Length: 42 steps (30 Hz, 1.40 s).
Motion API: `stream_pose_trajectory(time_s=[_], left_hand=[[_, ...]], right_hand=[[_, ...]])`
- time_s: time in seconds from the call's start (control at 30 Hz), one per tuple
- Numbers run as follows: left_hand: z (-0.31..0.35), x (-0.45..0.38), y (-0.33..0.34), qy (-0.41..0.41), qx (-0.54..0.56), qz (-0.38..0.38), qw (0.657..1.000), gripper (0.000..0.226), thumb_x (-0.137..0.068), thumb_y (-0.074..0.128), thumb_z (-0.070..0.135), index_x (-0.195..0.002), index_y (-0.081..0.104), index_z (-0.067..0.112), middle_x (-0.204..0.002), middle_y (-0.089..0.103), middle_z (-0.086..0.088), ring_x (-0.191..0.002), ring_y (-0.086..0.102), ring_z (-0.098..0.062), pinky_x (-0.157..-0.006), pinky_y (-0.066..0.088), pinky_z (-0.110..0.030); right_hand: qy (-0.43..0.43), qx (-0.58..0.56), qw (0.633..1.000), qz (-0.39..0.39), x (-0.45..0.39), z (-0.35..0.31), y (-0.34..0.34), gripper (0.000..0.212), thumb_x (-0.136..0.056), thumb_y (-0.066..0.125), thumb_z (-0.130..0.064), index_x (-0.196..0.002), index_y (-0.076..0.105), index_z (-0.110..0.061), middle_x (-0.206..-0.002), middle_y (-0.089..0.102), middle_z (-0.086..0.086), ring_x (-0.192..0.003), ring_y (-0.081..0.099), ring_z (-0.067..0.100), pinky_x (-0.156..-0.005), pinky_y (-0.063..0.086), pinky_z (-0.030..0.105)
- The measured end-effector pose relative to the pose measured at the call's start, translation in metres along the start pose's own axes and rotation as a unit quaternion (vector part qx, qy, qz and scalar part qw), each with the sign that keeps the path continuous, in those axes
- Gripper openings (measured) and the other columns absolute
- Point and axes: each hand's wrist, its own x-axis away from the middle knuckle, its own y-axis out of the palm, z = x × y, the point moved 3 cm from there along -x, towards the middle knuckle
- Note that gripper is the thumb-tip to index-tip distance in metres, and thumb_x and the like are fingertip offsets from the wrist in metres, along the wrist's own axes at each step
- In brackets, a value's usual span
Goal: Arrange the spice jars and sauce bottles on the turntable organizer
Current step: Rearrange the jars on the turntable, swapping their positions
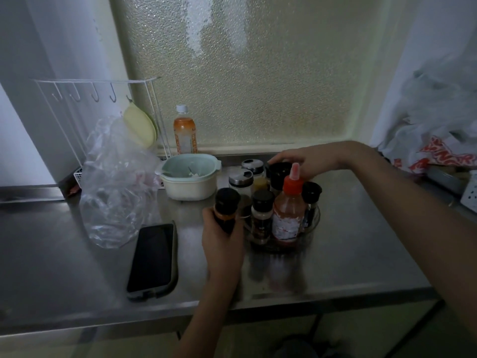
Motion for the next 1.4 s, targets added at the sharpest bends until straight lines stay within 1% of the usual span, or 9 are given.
stream_pose_trajectory(time_s=[0.13, 0.3, 0.47, 0.63, 0.77, 0.97, 1.1, 1.2, 1.4], left_hand=[[-0.006, 0.000, 0.006, -0.054, -0.054, -0.073, 0.994, 0.020, -0.081, 0.066, 0.021, -0.088, 0.047, 0.025, -0.083, 0.059, 0.009, -0.075, 0.056, -0.006, -0.060, 0.042, -0.027], [-0.007, -0.001, 0.004, -0.078, -0.059, -0.068, 0.993, 0.025, -0.079, 0.069, 0.023, -0.078, 0.045, 0.031, -0.077, 0.057, 0.012, -0.072, 0.053, 0.001, -0.056, 0.038, -0.022], [-0.011, -0.001, 0.004, -0.113, -0.056, -0.056, 0.990, 0.018, -0.080, 0.068, 0.026, -0.087, 0.052, 0.024, -0.080, 0.059, 0.009, -0.075, 0.057, -0.009, -0.060, 0.040, -0.026], [-0.009, 0.000, 0.004, -0.122, -0.072, -0.040, 0.989, 0.020, -0.079, 0.068, 0.028, -0.087, 0.051, 0.023, -0.080, 0.058, 0.008, -0.076, 0.054, -0.014, -0.068, 0.038, -0.030], [-0.010, -0.002, 0.001, -0.150, -0.051, -0.003, 0.987, 0.022, -0.080, 0.068, 0.031, -0.091, 0.055, 0.017, -0.085, 0.065, -0.001, -0.082, 0.062, -0.022, -0.071, 0.046, -0.033], [-0.013, -0.004, -0.009, -0.222, 0.074, 0.111, 0.966, 0.025, -0.080, 0.066, 0.034, -0.096, 0.056, 0.017, -0.090, 0.068, -0.004, -0.082, 0.069, -0.027, -0.074, 0.056, -0.055], [-0.011, -0.002, -0.004, -0.178, 0.027, 0.068, 0.981, 0.021, -0.080, 0.069, 0.031, -0.089, 0.055, 0.019, -0.077, 0.062, 0.005, -0.074, 0.064, -0.017, -0.063, 0.054, -0.036], [-0.011, -0.001, -0.001, -0.155, -0.010, 0.049, 0.987, 0.024, -0.079, 0.070, 0.031, -0.088, 0.054, 0.016, -0.070, 0.053, 0.015, -0.064, 0.050, 0.002, -0.052, 0.034, -0.017], [-0.013, -0.003, 0.000, -0.168, -0.058, 0.023, 0.984, 0.019, -0.079, 0.065, 0.024, -0.092, 0.055, 0.014, -0.075, 0.056, 0.003, -0.071, 0.054, -0.020, -0.064, 0.039, -0.031]], right_hand=[[-0.020, 0.093, 0.995, 0.017, -0.013, 0.002, 0.002, 0.062, -0.082, 0.063, -0.024, -0.136, 0.035, -0.040, -0.133, 0.044, -0.006, -0.113, 0.050, 0.015, -0.094, 0.048, 0.037], [-0.113, 0.115, 0.977, 0.138, -0.014, -0.006, 0.008, 0.036, -0.081, 0.060, -0.020, -0.116, 0.057, -0.029, -0.121, 0.059, 0.001, -0.101, 0.056, 0.017, -0.088, 0.049, 0.043], [-0.112, -0.025, 0.956, 0.268, 0.016, -0.020, -0.026, 0.041, -0.069, 0.077, -0.022, -0.104, 0.063, -0.038, -0.114, 0.061, 0.002, -0.100, 0.061, 0.021, -0.087, 0.052, 0.037], [-0.163, -0.170, 0.916, 0.324, 0.042, -0.057, -0.071, 0.039, -0.075, 0.073, -0.014, -0.110, 0.064, -0.029, -0.123, 0.053, 0.006, -0.099, 0.060, 0.020, -0.061, 0.060, 0.030], [-0.176, -0.212, 0.910, 0.311, 0.034, -0.094, -0.063, 0.038, -0.078, 0.072, -0.015, -0.114, 0.064, -0.023, -0.112, 0.055, 0.001, -0.093, 0.062, 0.020, -0.060, 0.060, 0.032], [-0.120, -0.204, 0.934, 0.269, 0.004, -0.109, -0.019, 0.039, -0.075, 0.073, -0.016, -0.113, 0.064, -0.020, -0.106, 0.058, 0.002, -0.088, 0.065, 0.022, -0.058, 0.061, 0.039], [-0.118, -0.118, 0.945, 0.282, -0.008, -0.108, -0.003, 0.045, -0.071, 0.075, -0.022, -0.114, 0.064, -0.019, -0.110, 0.058, 0.004, -0.087, 0.063, 0.019, -0.055, 0.059, 0.028], [-0.116, -0.010, 0.952, 0.284, -0.014, -0.112, 0.005, 0.048, -0.067, 0.075, -0.026, -0.114, 0.065, -0.019, -0.105, 0.057, 0.000, -0.088, 0.054, 0.013, -0.059, 0.040, 0.013], [-0.096, 0.040, 0.970, 0.220, -0.032, -0.113, 0.023, 0.055, -0.066, 0.075, -0.023, -0.119, 0.062, -0.020, -0.125, 0.056, 0.005, -0.101, 0.054, 0.016, -0.074, 0.040, 0.023]])
